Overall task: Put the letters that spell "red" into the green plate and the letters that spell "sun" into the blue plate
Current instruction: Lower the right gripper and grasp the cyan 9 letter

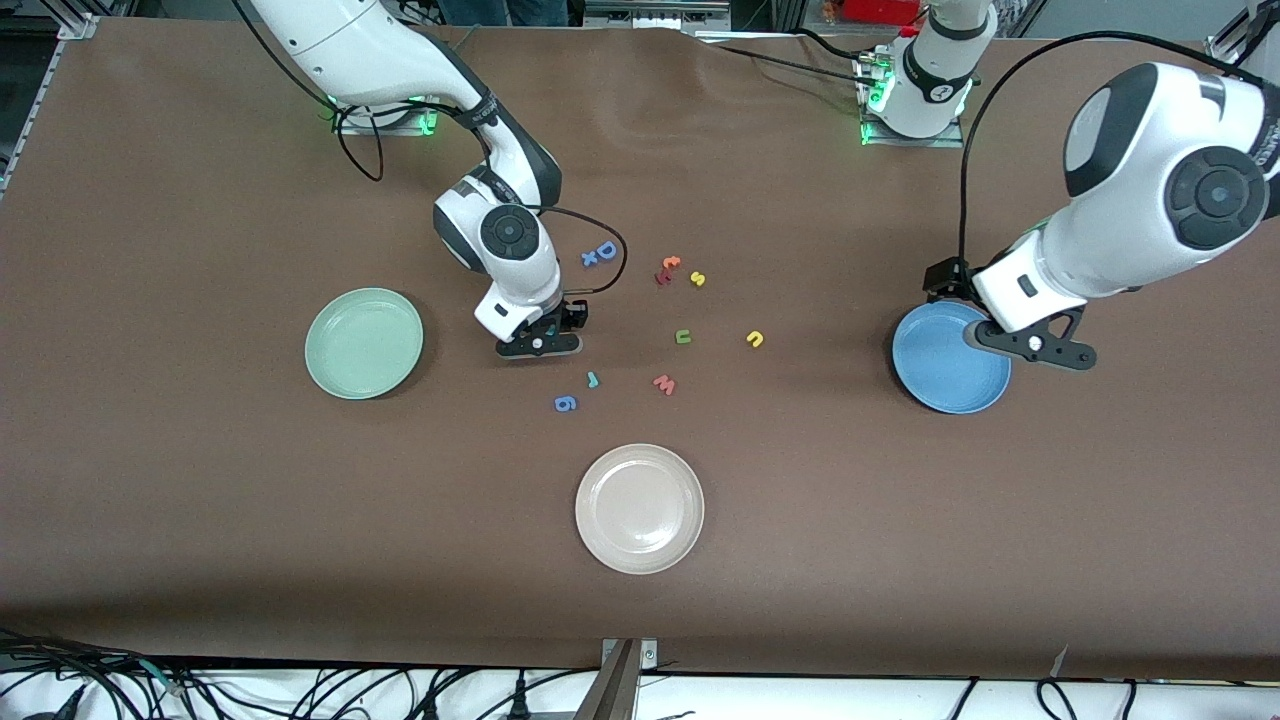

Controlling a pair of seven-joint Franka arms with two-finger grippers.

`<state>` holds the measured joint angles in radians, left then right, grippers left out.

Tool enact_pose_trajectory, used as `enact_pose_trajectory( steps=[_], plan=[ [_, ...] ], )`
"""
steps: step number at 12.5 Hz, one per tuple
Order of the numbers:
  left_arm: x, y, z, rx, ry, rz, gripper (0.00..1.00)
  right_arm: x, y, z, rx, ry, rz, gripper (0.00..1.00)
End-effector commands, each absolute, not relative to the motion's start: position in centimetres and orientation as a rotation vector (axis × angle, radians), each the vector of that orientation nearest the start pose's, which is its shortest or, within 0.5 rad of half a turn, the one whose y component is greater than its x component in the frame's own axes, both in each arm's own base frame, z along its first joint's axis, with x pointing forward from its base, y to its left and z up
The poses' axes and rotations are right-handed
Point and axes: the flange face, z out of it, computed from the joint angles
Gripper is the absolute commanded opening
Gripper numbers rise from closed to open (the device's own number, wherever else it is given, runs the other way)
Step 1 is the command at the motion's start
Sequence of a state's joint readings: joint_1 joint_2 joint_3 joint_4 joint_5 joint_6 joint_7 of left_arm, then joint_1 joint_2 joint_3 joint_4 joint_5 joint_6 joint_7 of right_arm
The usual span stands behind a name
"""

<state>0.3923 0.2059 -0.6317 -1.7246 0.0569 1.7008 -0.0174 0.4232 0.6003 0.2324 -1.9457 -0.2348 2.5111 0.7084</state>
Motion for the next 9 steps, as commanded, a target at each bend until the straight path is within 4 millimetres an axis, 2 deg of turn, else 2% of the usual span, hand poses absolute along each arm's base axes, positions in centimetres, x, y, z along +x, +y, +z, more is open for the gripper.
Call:
enact_pose_trajectory(
  steps=[1,3,5,6,9],
  plan=[
    [57.2,-13.1,46.7,-3.124,0.444,0.288,1.00,49.2,37.9,17.1,-3.147,-0.153,-0.027,0.48],
    [57.4,-13.8,46.6,-3.126,0.557,0.270,1.00,49.2,37.9,17.0,-3.148,-0.155,-0.025,0.43],
    [57.5,-15.1,44.6,-3.135,0.623,0.300,1.00,49.2,37.8,17.0,-3.148,-0.155,-0.025,0.27],
    [56.9,-16.2,43.5,-3.124,0.652,0.317,1.00,49.2,37.8,17.0,-3.149,-0.155,-0.024,0.18],
    [55.2,-19.4,40.2,-3.082,0.846,0.297,1.00,49.5,37.6,17.4,-3.150,-0.160,-0.030,0.15]
  ],
)
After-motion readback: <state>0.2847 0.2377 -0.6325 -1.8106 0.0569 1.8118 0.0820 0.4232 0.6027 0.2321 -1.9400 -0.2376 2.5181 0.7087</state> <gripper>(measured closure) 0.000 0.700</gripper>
